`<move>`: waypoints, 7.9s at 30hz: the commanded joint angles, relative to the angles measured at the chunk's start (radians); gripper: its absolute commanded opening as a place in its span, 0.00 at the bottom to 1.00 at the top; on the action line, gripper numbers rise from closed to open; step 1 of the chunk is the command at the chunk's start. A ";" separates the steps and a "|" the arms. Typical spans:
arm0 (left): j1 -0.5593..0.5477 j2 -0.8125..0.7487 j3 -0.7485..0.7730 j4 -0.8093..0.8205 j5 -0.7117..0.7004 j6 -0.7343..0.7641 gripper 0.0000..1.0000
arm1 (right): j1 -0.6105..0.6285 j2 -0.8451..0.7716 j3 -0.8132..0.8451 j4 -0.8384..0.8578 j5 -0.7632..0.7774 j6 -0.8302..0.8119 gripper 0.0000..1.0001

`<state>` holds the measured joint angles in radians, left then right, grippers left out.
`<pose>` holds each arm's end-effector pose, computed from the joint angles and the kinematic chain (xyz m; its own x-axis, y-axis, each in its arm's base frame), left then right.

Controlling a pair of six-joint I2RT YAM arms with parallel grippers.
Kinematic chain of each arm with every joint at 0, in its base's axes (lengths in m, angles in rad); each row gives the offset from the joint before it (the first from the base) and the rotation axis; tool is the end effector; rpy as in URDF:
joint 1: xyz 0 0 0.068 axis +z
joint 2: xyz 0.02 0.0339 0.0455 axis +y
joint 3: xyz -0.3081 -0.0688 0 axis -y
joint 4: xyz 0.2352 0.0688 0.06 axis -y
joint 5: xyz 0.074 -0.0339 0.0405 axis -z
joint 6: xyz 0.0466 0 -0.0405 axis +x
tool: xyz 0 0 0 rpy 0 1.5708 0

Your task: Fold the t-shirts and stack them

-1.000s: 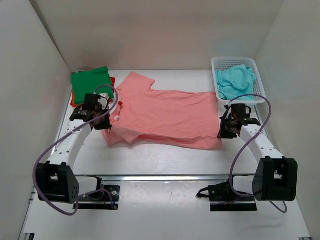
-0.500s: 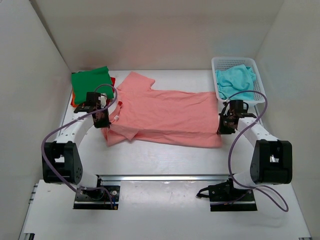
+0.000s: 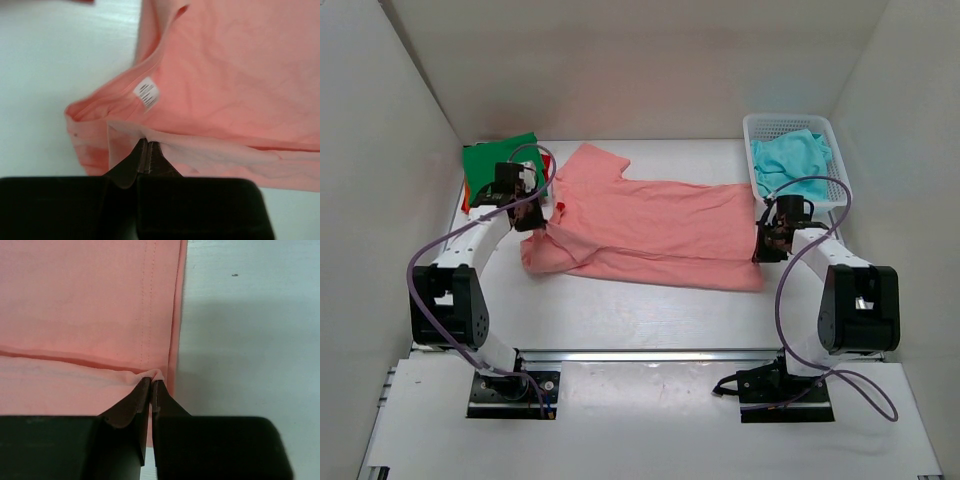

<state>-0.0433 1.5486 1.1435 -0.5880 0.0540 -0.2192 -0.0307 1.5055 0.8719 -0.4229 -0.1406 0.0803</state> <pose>0.3184 -0.0163 0.2830 -0.8327 -0.1813 -0.5232 -0.1111 0.9804 -0.1629 0.2841 -0.0022 0.2254 -0.8705 0.1062 -0.4805 0.0314 0.9864 0.1611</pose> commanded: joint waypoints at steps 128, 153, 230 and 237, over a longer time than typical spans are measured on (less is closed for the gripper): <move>-0.032 0.116 0.151 0.131 -0.036 0.060 0.48 | 0.202 -0.272 -0.144 -0.134 0.096 0.371 0.20; -0.101 0.726 0.689 -0.019 -0.149 0.113 0.65 | 0.183 -0.166 0.072 0.013 0.064 0.272 0.23; 0.000 0.349 0.440 -0.065 0.024 0.104 0.00 | 0.173 0.595 0.685 0.021 0.481 0.354 0.00; -0.010 0.260 0.354 -0.076 0.011 0.132 0.00 | 0.195 0.466 0.558 0.079 0.481 0.337 0.00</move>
<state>-0.0528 1.9171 1.5257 -0.6567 0.0895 -0.1123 0.1513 2.0647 1.4563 -0.3962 0.3199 0.4305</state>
